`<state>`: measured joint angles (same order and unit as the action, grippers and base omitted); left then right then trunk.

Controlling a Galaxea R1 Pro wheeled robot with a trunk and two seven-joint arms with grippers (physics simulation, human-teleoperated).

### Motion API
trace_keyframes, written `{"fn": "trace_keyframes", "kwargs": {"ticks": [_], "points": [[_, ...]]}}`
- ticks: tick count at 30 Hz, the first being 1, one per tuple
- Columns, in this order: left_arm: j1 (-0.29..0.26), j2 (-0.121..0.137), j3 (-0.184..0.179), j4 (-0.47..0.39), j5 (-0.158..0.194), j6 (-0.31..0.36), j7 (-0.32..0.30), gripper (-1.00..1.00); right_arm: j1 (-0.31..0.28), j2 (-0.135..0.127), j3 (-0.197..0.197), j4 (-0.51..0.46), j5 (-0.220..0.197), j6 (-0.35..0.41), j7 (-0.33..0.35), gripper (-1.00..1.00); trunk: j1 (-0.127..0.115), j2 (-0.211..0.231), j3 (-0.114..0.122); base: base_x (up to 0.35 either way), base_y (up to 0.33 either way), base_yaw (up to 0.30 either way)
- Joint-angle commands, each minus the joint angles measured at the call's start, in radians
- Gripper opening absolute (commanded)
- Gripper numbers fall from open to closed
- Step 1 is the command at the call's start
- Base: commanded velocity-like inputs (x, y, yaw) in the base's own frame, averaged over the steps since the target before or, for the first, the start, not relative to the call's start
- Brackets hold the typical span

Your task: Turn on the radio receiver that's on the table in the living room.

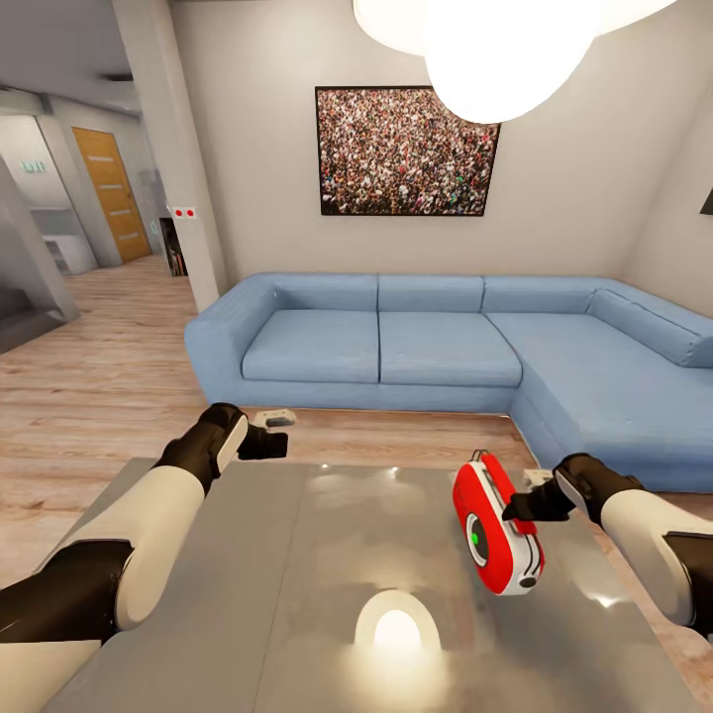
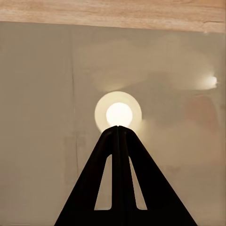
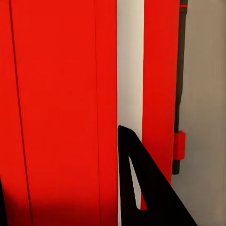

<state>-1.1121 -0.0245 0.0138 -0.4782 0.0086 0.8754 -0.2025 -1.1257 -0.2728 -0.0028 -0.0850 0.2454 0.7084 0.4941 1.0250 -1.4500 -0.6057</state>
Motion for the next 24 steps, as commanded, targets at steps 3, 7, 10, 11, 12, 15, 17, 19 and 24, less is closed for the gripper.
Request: {"fn": "trace_keyframes", "kwargs": {"ticks": [3,7,10,11,12,15,17,19,24], "points": [[0.000,0.000,0.000,0.007,-0.001,-0.001,0.000,-1.00,0.000,0.000,-0.005,0.005,-0.005,-0.001,0.000,-1.00,0.000,0.000,0.000,0.000,0.000,0.000],[0.000,0.000,0.000,0.011,-0.001,-0.001,0.000,-1.00,0.000,0.001,-0.005,0.010,-0.005,-0.001,0.000,-1.00,0.000,0.000,0.000,0.000,0.000,0.000],[0.000,0.000,0.000,0.014,-0.001,-0.001,0.000,-1.00,0.000,0.001,-0.005,0.012,-0.005,-0.002,0.000,-1.00,0.000,0.000,0.000,0.000,0.000,0.000],[0.000,0.000,0.000,0.014,-0.001,-0.001,0.000,-1.00,0.000,0.001,-0.005,0.012,-0.005,-0.002,0.000,-1.00,0.000,0.000,0.000,0.000,0.000,0.000],[0.000,0.000,0.000,0.015,-0.001,-0.001,0.000,-1.00,0.000,0.001,-0.005,0.012,-0.005,-0.002,0.000,-1.00,0.000,0.000,0.000,0.000,0.000,0.000],[0.000,0.000,0.000,0.016,-0.001,-0.001,0.000,-1.00,0.000,0.001,-0.005,0.013,-0.005,-0.003,0.001,-1.00,0.000,0.000,0.000,0.000,0.000,0.000],[0.000,0.000,0.000,0.016,-0.001,-0.001,0.000,-1.00,0.000,0.001,-0.005,0.015,-0.005,-0.003,0.000,-1.00,0.000,0.000,0.000,0.000,0.000,0.000],[0.000,0.000,0.000,0.016,-0.001,-0.001,0.000,-1.00,0.000,0.001,-0.005,0.025,-0.005,-0.005,0.000,-1.00,0.000,0.000,0.000,0.000,0.000,0.000],[0.000,0.000,0.000,0.016,-0.001,-0.001,0.000,-1.00,0.000,0.001,-0.005,0.053,-0.005,-0.051,-0.003,-1.00,0.000,0.000,0.000,0.000,0.000,0.000]]}}
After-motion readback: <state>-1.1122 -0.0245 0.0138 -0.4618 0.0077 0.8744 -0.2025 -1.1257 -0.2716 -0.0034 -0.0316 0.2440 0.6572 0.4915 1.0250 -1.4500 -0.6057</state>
